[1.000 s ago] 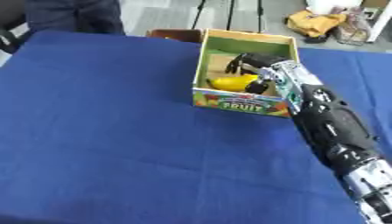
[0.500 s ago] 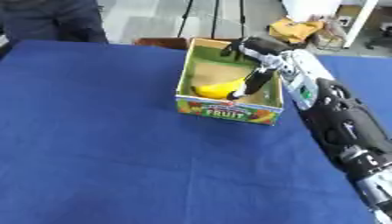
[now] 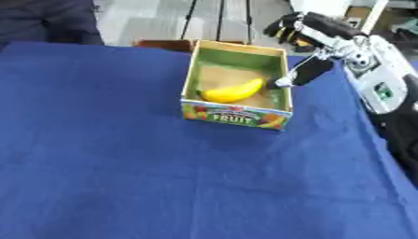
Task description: Pick up objects on the table and place them in the box.
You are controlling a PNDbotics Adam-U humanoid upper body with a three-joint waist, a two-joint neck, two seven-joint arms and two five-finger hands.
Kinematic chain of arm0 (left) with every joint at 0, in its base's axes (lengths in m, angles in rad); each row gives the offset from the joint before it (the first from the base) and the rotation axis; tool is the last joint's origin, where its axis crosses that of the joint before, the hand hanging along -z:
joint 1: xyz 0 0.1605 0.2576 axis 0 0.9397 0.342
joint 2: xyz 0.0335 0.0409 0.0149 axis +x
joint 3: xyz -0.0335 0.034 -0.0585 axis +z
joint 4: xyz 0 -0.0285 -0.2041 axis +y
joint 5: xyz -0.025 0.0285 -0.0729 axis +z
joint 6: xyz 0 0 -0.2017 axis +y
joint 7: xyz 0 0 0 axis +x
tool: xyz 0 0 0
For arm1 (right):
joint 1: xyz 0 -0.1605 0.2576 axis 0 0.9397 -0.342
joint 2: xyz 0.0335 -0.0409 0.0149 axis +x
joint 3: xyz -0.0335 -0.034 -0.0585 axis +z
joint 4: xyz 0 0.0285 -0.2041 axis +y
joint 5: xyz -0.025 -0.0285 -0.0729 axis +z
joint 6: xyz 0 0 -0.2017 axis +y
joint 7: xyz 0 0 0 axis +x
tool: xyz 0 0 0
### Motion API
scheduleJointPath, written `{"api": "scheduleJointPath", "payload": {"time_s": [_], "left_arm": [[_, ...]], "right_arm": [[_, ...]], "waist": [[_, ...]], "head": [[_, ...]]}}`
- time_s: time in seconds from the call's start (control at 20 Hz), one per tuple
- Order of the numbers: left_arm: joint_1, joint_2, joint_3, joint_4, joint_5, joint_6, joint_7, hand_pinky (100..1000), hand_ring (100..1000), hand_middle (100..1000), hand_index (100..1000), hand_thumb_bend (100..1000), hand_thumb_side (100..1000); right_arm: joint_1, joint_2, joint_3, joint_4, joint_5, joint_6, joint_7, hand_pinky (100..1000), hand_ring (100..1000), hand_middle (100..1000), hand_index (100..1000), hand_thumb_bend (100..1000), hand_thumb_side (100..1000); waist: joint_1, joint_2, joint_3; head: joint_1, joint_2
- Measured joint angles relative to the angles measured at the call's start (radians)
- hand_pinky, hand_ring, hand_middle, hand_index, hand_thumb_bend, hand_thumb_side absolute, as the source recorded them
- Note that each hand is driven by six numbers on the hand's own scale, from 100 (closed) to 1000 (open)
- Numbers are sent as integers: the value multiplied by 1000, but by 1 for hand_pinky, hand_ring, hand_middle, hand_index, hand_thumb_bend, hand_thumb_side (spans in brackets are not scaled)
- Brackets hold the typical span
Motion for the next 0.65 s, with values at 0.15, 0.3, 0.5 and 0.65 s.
{"api": "scheduleJointPath", "payload": {"time_s": [0.15, 0.3, 0.5, 0.65], "left_arm": [[5, 0, 0, 1, -1, -1, 2, 605, 692, 652, 729, 548, 770], [7, 0, 0, 5, -1, -1, 3, 605, 693, 663, 729, 547, 771], [15, 0, 1, 7, -1, -2, 6, 605, 694, 671, 727, 546, 771], [15, -1, 1, 12, -1, -3, 7, 605, 695, 671, 725, 545, 772]], "right_arm": [[50, -31, -13, -61, -30, 18, -20, 679, 698, 736, 831, 625, 247], [102, -62, -28, -113, -45, 33, -41, 674, 693, 731, 824, 620, 247], [167, -89, -56, -169, -59, 52, -76, 666, 686, 724, 820, 621, 247], [205, -100, -73, -198, -71, 63, -96, 664, 682, 719, 818, 623, 247]], "waist": [[6, 0, -28], [14, 1, -55], [19, 2, -72], [29, 2, -92]], "head": [[12, 0], [22, 0], [38, 0], [45, 0]]}}
